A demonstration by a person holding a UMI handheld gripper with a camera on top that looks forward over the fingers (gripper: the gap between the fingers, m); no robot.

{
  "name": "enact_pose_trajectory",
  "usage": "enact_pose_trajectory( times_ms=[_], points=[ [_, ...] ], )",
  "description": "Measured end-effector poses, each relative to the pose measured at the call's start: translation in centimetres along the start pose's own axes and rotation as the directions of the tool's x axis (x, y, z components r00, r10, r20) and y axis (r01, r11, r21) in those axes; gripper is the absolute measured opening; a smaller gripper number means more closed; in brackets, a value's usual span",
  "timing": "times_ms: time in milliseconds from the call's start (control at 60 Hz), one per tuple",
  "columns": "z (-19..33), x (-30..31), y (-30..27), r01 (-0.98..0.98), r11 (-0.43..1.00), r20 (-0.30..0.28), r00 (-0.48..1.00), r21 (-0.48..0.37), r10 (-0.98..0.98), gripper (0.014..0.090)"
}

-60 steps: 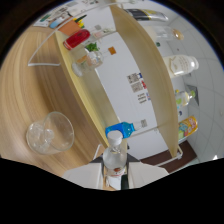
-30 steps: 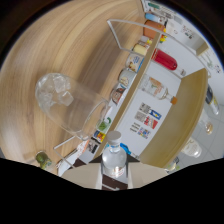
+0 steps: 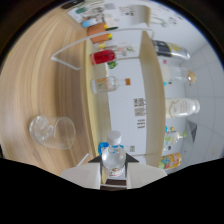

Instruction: Make me a cup of Mojito.

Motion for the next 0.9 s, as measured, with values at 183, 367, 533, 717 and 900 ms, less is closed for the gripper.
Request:
enact_pose_trajectory(
  times_ms=[183, 367, 533, 717, 900],
  points=[
    [-0.9, 1.1, 1.0, -0.712, 0.699, 0.086, 0.702, 0.066, 0.707, 0.0342],
    [0.7, -4.7, 3.8, -0.953, 0.296, 0.162, 0.283, -0.061, 0.945, 0.0338],
    [2.9, -12.0, 6.0, -0.962, 0.140, 0.154, 0.106, -0.233, 0.982, 0.0340],
    [3.9, -16.8, 7.3, -0.944, 0.088, 0.145, 0.043, -0.319, 0.988, 0.0338],
    [3.8, -18.6, 7.1, -0.932, 0.087, 0.156, 0.033, -0.353, 0.987, 0.0343]
  ],
)
